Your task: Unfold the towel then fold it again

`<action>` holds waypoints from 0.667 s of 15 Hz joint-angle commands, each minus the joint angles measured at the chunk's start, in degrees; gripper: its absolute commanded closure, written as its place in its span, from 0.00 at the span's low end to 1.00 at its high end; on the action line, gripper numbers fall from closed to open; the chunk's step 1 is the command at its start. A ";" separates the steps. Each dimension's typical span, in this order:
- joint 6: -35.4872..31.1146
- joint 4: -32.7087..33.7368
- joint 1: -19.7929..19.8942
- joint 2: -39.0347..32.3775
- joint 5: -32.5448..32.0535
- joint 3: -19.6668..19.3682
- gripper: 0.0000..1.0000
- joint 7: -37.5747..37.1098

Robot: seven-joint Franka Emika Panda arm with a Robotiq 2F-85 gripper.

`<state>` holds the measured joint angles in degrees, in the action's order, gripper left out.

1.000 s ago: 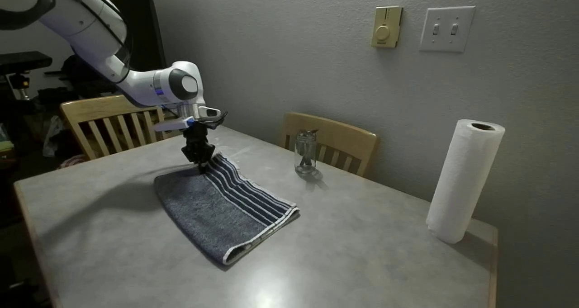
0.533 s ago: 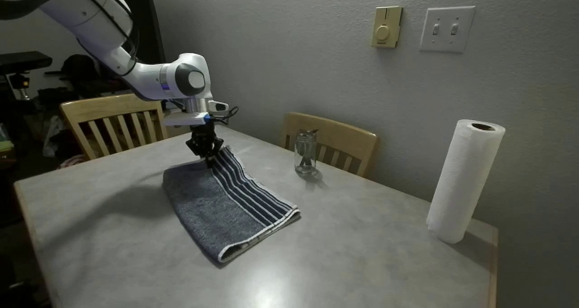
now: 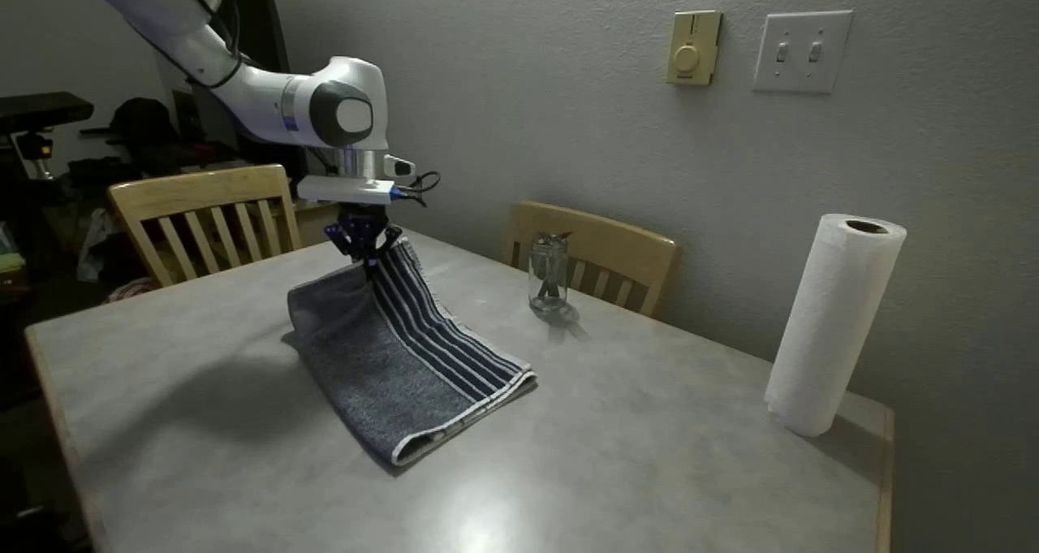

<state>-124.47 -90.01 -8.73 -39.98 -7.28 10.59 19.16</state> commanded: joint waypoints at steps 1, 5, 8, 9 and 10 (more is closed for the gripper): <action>-0.86 -9.07 5.53 7.55 4.61 3.41 0.98 10.16; 2.34 -11.29 8.17 10.16 8.07 4.21 0.98 18.43; 5.38 -10.00 7.05 9.67 7.00 2.86 0.98 19.65; 6.26 -9.47 6.83 9.36 6.78 2.69 0.98 19.72; 6.82 -9.24 6.70 9.17 6.52 2.56 0.98 19.87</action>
<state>-120.17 -98.80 -1.70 -31.73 -0.60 13.77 37.32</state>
